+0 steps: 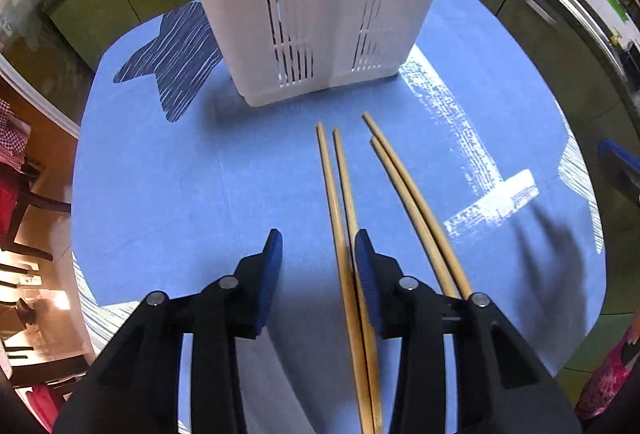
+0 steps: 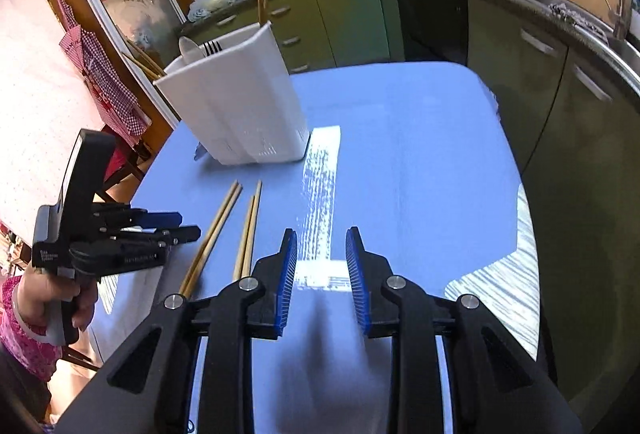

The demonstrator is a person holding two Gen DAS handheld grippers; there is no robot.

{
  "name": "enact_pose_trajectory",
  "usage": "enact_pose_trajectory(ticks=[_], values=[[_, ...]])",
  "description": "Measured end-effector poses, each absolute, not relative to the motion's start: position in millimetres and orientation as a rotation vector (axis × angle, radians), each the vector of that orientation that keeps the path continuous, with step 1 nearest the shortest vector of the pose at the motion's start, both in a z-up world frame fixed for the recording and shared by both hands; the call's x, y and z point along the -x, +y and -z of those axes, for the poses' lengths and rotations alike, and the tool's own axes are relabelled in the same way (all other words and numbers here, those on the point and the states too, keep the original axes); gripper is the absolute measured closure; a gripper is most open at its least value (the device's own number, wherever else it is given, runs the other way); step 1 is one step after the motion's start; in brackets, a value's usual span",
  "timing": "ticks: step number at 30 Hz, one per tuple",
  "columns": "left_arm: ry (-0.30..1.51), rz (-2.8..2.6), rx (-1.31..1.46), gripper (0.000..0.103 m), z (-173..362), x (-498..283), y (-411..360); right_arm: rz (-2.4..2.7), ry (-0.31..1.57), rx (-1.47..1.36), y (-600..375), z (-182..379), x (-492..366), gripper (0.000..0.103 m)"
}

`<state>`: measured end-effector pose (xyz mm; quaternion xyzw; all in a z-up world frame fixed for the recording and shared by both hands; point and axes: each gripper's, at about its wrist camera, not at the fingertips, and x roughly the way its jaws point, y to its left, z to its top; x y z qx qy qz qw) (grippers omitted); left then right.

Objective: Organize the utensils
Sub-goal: 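Lower the left gripper onto a wooden chopstick and close on it, then lift the chopstick with the left gripper while the right gripper grasps another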

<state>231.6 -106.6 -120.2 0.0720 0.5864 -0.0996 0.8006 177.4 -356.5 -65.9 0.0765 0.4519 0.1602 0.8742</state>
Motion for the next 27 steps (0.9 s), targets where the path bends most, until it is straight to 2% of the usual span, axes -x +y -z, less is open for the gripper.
enact_pose_trajectory(ticks=[5,16,20,22,24,27], values=[[1.276,0.202,-0.178,0.076,127,-236,-113,-0.347,0.953,-0.167,-350,66,-183,0.077],[1.302,0.209,-0.208,0.077,134,-243,-119,-0.356,0.965,-0.190,-351,63,-187,0.077],[1.311,0.203,-0.223,0.084,137,-247,-122,-0.358,0.967,-0.194,-351,63,-187,0.077],[1.312,0.206,-0.220,0.087,138,-247,-123,-0.360,0.966,-0.193,-350,63,-187,0.072],[1.310,0.212,-0.219,0.095,139,-246,-124,-0.363,0.968,-0.186,-347,63,-187,0.072],[1.309,0.217,-0.196,0.096,137,-245,-122,-0.367,0.975,-0.169,-342,64,-187,0.072]])
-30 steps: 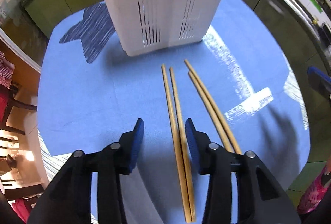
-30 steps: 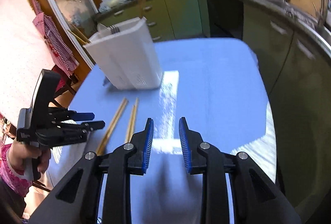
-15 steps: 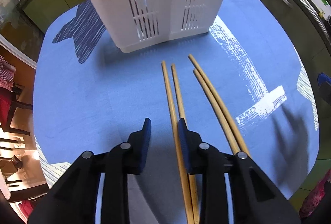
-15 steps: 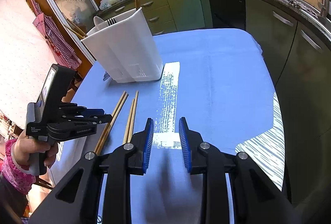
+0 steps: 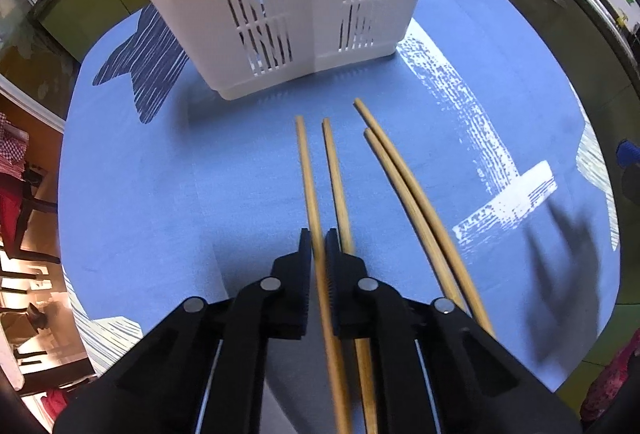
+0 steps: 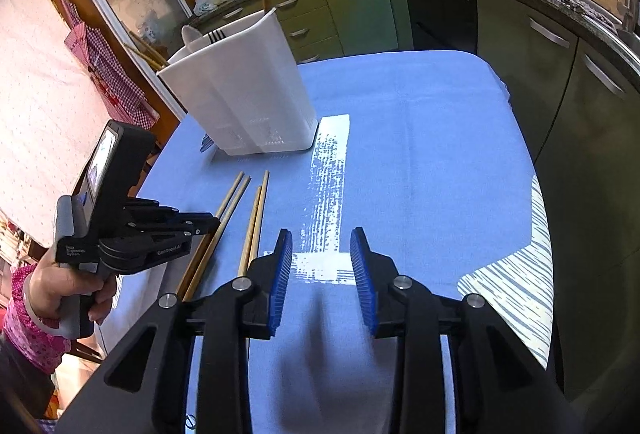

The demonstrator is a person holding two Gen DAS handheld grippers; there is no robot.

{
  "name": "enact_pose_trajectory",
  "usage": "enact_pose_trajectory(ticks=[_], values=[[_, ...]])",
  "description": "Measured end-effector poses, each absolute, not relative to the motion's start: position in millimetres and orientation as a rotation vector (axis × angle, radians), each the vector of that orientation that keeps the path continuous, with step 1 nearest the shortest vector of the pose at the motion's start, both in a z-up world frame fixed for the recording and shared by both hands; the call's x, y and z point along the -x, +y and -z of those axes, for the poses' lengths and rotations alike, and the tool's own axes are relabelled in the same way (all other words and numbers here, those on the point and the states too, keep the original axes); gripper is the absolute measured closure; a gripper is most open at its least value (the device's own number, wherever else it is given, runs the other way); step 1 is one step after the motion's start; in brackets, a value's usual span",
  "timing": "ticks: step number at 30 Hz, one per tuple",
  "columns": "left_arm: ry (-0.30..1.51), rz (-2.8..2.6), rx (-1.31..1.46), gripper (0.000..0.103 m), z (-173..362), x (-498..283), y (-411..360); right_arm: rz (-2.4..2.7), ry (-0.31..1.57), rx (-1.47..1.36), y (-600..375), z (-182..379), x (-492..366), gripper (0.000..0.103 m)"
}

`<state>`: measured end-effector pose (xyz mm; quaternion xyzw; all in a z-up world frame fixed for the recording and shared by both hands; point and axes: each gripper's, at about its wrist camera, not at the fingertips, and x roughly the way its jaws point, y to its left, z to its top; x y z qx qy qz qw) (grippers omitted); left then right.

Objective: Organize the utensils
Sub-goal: 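Lift the chopstick with the left gripper while the right gripper grasps another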

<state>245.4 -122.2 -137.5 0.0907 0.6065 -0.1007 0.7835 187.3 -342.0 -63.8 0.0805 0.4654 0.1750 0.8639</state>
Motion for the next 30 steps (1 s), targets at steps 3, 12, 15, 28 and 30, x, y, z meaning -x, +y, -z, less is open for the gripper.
enact_pose_trajectory(ticks=[3,12,15,28,30], values=[[1.284,0.219,-0.166,0.096,129,-244,-115,-0.372,0.988,-0.152,-337,66,-191,0.072],[1.102,0.226,-0.098,0.096,65,-212,-83,-0.391,1.069,-0.058,-305,83,-213,0.072],[1.035,0.225,-0.096,0.097,46,-193,-74,-0.430,1.123,-0.038,-286,92,-225,0.072],[0.913,0.263,-0.070,0.097,11,-143,-50,-0.443,1.256,0.127,-221,127,-261,0.072],[0.908,0.270,-0.070,0.097,10,-140,-50,-0.438,1.257,0.143,-217,128,-261,0.072]])
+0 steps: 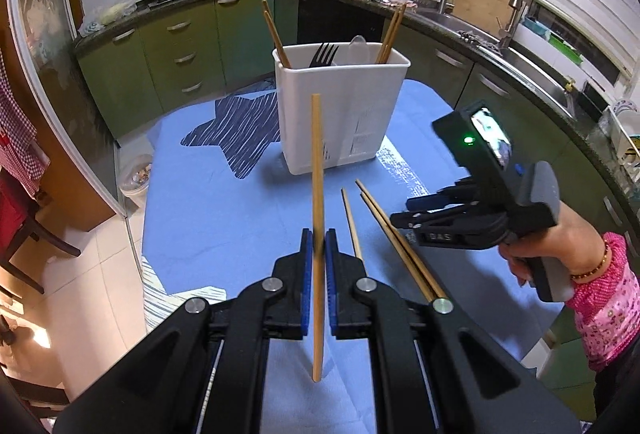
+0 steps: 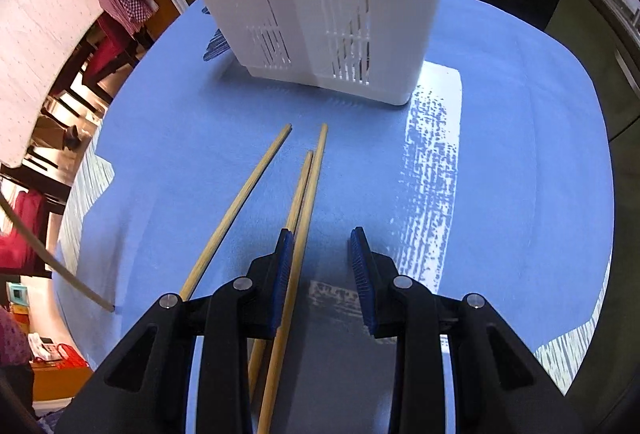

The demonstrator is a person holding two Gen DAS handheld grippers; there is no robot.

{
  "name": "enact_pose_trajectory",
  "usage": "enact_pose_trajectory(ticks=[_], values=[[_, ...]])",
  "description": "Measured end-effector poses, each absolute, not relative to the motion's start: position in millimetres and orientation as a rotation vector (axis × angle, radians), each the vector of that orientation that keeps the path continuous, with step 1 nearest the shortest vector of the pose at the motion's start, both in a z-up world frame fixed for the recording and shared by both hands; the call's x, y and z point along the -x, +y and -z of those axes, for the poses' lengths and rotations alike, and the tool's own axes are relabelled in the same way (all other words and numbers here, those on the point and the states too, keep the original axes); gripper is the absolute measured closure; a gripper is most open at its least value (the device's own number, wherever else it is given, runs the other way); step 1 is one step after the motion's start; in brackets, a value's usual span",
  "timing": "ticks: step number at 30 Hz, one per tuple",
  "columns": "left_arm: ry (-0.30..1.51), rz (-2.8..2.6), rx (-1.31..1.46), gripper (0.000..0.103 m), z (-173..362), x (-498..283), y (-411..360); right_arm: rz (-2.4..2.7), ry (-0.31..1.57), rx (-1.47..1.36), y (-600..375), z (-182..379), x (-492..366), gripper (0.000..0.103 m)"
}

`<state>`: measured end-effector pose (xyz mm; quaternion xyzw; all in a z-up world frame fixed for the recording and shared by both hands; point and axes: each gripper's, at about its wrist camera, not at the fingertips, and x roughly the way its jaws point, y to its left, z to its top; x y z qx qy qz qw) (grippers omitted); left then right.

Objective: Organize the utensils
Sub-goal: 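Lift the chopstick with the left gripper while the right gripper grasps another, then carry both chopsticks over the white holder and drop them in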

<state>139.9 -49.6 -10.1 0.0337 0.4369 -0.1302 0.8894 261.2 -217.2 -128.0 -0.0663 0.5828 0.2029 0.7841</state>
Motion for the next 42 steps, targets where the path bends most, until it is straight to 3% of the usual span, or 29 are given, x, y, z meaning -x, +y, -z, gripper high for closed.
enact_pose_trajectory(ticks=[13,18,21,25,42], values=[[0.896,0.290,-0.069,0.097,7,-134,-49,-0.402,1.288,0.235,-199,138,-262,0.074],[0.896,0.289,-0.071,0.097,7,-134,-49,-0.392,1.294,0.274,-188,140,-267,0.081],[0.896,0.289,-0.073,0.097,6,-134,-49,-0.397,1.297,0.278,-181,140,-271,0.093],[0.897,0.290,-0.068,0.097,6,-134,-49,-0.394,1.284,0.265,-181,136,-274,0.096],[0.884,0.301,-0.077,0.097,-4,-123,-49,-0.474,0.958,0.053,-260,16,-176,0.096]])
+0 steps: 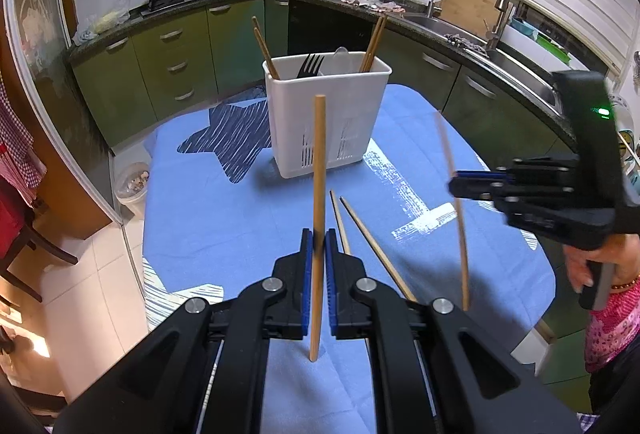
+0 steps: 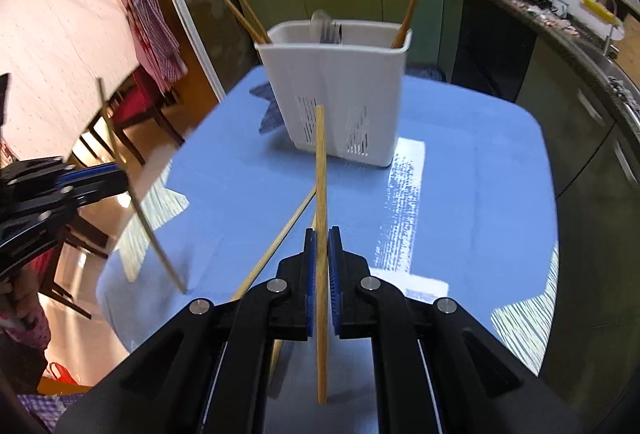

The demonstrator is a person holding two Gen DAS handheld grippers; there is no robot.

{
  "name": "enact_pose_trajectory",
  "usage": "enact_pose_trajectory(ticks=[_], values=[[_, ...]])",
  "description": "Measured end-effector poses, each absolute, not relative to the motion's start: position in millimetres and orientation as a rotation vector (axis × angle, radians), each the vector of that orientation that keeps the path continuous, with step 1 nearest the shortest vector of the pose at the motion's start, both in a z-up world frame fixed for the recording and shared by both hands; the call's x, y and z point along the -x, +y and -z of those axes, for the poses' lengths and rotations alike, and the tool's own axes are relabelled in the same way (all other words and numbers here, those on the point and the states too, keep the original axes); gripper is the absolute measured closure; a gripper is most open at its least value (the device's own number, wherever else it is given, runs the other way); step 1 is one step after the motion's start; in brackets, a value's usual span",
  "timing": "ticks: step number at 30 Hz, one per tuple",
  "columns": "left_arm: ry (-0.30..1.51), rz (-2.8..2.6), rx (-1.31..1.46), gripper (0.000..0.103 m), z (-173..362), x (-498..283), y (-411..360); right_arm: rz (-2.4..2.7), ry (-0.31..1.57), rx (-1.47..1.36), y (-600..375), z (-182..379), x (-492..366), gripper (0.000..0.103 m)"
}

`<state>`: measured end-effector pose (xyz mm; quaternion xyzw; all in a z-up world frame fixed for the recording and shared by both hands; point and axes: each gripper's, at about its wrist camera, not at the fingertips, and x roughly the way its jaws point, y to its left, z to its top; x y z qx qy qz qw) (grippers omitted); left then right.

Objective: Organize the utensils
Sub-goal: 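Carry both chopsticks over the white holder and drop them in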

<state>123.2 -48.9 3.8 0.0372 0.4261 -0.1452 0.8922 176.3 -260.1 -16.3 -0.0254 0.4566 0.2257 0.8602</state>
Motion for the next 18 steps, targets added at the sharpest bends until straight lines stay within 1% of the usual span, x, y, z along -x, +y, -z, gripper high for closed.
enact_pose_trajectory(ticks=[7,18], values=[[0.863,0.305,-0.083,0.097,-12,-118,-51,-0.481,0.901,0.013,-277,-1,-150,0.096],[0.829,0.312,-0.096,0.097,-28,-118,-55,-0.487,0.827,-0.011,-282,-29,-143,0.096]])
